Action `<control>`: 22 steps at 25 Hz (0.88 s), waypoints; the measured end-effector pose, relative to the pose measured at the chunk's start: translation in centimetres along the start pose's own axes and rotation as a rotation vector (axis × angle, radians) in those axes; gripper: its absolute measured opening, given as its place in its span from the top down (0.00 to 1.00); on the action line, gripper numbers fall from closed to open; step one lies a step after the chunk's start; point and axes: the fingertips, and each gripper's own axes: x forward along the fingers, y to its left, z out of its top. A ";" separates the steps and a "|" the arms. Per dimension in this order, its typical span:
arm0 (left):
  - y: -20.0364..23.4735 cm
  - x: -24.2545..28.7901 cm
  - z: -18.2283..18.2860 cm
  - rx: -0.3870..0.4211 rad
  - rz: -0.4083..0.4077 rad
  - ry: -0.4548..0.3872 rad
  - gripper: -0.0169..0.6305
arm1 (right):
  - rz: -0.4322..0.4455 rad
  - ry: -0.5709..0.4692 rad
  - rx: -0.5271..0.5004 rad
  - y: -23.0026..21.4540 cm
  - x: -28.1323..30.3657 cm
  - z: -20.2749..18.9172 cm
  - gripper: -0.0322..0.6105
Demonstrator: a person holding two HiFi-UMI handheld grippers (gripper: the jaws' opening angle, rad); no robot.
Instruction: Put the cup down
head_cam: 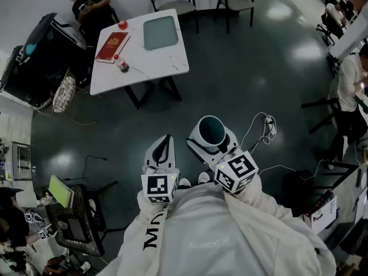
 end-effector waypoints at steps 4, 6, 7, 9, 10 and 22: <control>0.3 0.5 0.1 0.006 0.009 0.001 0.96 | -0.012 0.000 -0.010 -0.7 0.4 0.1 0.36; 0.3 0.8 0.3 0.009 0.012 -0.001 0.96 | -0.014 -0.002 0.001 -1.2 0.5 0.2 0.36; 0.2 1.0 0.4 0.010 0.013 -0.004 0.96 | -0.015 -0.004 0.003 -1.4 0.5 0.2 0.36; 0.0 1.2 0.6 0.013 0.014 -0.009 0.96 | -0.015 -0.005 0.001 -1.8 0.5 0.4 0.36; -0.2 1.4 0.7 0.015 0.014 -0.011 0.96 | -0.015 -0.005 -0.002 -2.1 0.6 0.4 0.36; 0.4 4.1 1.5 0.027 0.006 -0.042 0.96 | 0.015 -0.016 -0.019 -3.6 2.5 1.2 0.36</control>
